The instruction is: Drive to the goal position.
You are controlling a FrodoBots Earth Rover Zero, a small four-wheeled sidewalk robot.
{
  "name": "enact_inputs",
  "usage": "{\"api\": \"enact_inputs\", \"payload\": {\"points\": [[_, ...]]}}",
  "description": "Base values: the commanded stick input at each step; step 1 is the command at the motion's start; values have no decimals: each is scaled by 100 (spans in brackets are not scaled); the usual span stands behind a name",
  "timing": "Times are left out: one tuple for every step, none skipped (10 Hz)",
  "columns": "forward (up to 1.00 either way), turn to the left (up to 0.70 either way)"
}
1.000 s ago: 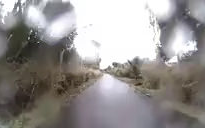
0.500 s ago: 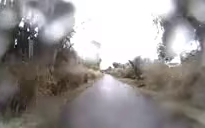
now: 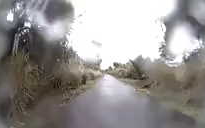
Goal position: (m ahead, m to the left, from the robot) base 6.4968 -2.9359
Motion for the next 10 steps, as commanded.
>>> {"api": "enact_inputs", "payload": {"points": [[85, 0], [85, 0], [85, 0], [85, 0], [85, 0], [85, 0], [85, 0], [85, 0], [85, -4], [85, -28]]}}
